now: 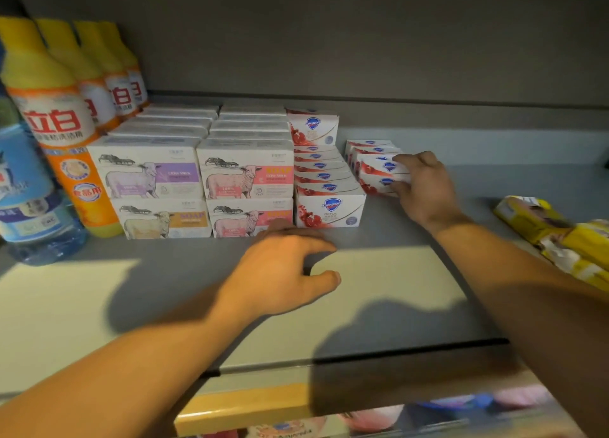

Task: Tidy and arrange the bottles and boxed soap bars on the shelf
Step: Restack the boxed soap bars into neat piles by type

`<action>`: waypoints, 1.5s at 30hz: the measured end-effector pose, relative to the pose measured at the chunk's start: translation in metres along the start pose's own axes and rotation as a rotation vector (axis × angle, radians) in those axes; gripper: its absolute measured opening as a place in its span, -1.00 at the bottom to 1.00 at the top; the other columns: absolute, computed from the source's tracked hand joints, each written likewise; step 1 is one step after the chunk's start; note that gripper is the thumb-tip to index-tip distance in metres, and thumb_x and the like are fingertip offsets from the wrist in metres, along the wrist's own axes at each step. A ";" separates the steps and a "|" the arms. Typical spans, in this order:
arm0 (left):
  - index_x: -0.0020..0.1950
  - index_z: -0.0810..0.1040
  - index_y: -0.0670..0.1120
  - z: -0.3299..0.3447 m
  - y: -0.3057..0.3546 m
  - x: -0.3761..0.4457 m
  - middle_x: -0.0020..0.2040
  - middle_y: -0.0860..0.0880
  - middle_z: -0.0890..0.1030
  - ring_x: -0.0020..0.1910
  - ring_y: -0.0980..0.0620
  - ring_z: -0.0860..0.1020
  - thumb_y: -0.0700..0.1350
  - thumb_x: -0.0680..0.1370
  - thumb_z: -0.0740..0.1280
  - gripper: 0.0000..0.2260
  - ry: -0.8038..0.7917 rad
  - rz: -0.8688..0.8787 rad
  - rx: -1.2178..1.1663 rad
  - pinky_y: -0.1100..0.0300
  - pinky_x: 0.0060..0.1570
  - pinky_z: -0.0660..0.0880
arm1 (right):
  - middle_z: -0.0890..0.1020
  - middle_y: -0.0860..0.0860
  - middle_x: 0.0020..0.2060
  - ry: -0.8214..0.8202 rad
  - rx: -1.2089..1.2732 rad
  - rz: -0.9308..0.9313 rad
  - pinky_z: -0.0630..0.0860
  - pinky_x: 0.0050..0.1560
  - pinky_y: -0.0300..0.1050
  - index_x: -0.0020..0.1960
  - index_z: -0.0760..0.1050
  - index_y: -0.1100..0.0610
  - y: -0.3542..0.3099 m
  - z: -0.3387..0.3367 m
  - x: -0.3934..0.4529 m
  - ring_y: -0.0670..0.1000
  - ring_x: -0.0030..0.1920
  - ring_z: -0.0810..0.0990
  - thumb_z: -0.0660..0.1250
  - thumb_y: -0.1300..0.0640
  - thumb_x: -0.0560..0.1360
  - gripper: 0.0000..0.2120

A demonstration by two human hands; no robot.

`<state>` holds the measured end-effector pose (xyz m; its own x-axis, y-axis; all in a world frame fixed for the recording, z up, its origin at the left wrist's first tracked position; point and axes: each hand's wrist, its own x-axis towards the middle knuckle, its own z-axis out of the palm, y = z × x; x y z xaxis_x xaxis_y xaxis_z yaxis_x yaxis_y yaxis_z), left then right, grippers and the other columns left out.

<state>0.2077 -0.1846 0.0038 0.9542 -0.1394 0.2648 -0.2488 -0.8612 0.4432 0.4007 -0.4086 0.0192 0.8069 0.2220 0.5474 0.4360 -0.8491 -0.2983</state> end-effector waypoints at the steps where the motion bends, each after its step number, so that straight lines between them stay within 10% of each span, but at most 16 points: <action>1: 0.24 0.58 0.16 0.000 0.000 0.000 0.18 0.18 0.62 0.24 0.12 0.50 0.27 0.37 0.29 -0.52 -0.004 0.001 0.000 0.12 0.22 0.48 | 0.47 0.17 0.23 0.008 0.039 0.010 0.39 0.26 -0.06 0.37 0.46 0.13 -0.003 -0.004 -0.005 0.21 0.20 0.49 0.41 0.20 0.48 -0.54; 11: 0.17 0.57 0.03 -0.007 0.004 0.000 -0.01 0.15 0.68 -0.05 0.15 0.61 0.10 0.52 0.39 -0.72 0.099 -0.073 -0.279 0.10 0.08 0.53 | 0.68 -0.10 -0.11 0.184 0.705 0.268 0.54 -0.31 -0.32 -0.03 0.57 -0.06 -0.049 -0.067 -0.088 -0.18 -0.17 0.67 0.41 0.21 0.48 -0.82; 20: 0.08 0.58 0.03 -0.017 0.011 -0.008 -0.22 0.12 0.66 -0.25 0.06 0.63 0.12 0.51 0.33 -0.76 0.188 -0.029 -0.556 0.08 -0.08 0.58 | 0.67 -0.09 -0.19 0.182 0.858 0.288 0.46 -0.37 -0.34 -0.03 0.57 -0.05 -0.099 -0.088 -0.132 -0.20 -0.25 0.63 0.38 0.19 0.52 -0.86; 25: 0.12 0.59 -0.08 -0.025 0.016 -0.013 -0.11 -0.24 0.64 -0.26 -0.15 0.62 -0.14 0.62 0.29 -0.87 0.110 -0.081 -0.956 -0.08 -0.23 0.66 | 0.69 -0.12 -0.29 0.053 0.943 0.273 0.48 -0.38 -0.33 -0.06 0.59 0.00 -0.124 -0.077 -0.143 -0.17 -0.27 0.66 0.39 0.19 0.52 -0.91; 34: 0.00 0.62 -0.21 -0.026 0.006 -0.008 -0.36 -0.17 0.61 -0.51 -0.04 0.52 -0.08 0.60 0.31 -0.80 0.117 -0.360 -1.155 0.16 -0.49 0.54 | 0.63 -0.11 0.16 -0.216 1.231 0.169 0.60 -0.01 -0.06 0.26 0.47 -0.14 -0.109 -0.057 -0.158 0.04 0.13 0.64 0.44 0.05 0.34 -0.50; 45: 0.01 0.66 -0.15 -0.025 0.007 -0.008 -0.46 -0.16 0.54 -0.59 0.00 0.41 0.18 0.62 0.21 -0.57 0.048 -0.366 -1.104 0.22 -0.59 0.38 | 0.71 0.09 -0.12 -0.125 1.153 0.437 0.54 -0.35 -0.10 0.03 0.62 0.09 -0.114 -0.056 -0.152 0.02 -0.38 0.54 0.28 -0.23 0.43 -0.57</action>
<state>0.1944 -0.1769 0.0263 0.9976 0.0686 -0.0120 0.0085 0.0514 0.9986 0.2057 -0.3724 0.0135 0.9776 0.1243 0.1698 0.1660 0.0404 -0.9853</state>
